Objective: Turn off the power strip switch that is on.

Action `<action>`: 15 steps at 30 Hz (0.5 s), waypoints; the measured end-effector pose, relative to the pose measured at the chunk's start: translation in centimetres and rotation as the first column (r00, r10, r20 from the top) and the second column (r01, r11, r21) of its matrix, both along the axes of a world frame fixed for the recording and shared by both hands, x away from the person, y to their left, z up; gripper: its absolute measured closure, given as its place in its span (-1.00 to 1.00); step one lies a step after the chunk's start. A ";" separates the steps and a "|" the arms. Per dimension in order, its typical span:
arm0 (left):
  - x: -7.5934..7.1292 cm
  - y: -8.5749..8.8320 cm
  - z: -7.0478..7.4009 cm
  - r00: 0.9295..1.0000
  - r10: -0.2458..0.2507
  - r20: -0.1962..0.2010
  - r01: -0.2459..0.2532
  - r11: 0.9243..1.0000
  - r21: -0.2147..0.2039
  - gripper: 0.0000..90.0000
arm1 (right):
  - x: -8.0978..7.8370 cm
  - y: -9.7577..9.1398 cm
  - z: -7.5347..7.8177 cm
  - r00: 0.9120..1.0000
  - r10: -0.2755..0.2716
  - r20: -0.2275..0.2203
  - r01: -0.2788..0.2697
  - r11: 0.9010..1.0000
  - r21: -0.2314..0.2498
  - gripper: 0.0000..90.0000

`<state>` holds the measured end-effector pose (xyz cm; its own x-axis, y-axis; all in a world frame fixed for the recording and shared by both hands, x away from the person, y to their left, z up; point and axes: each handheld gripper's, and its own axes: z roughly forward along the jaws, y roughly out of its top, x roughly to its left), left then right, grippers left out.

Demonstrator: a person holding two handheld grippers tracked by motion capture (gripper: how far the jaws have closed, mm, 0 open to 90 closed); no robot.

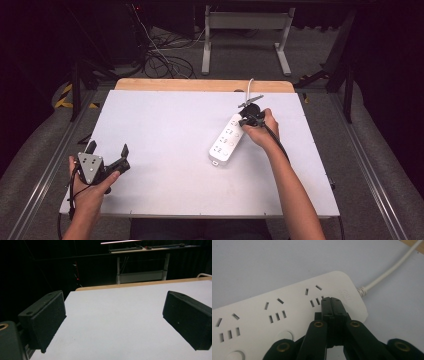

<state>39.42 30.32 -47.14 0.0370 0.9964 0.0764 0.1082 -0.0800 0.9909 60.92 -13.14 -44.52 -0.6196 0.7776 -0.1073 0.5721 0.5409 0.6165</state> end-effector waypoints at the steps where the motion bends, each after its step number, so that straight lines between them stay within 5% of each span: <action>1: 0.0 0.0 0.0 1.000 0.000 0.000 0.000 1.000 -0.001 -0.88 | 0.1 -0.1 0.0 1.000 0.001 -0.006 -0.001 1.000 0.003 1.00; 15: 0.0 -0.2 0.0 1.000 -0.013 0.001 0.013 1.000 -0.004 -0.88 | 0.4 -0.1 0.2 0.999 -0.013 -0.037 0.014 1.000 0.012 1.00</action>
<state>39.47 30.09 -47.12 0.0501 0.9961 0.0728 0.1066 -0.0778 0.9913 61.30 -13.21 -44.32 -0.6125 0.7869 -0.0752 0.6017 0.5259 0.6012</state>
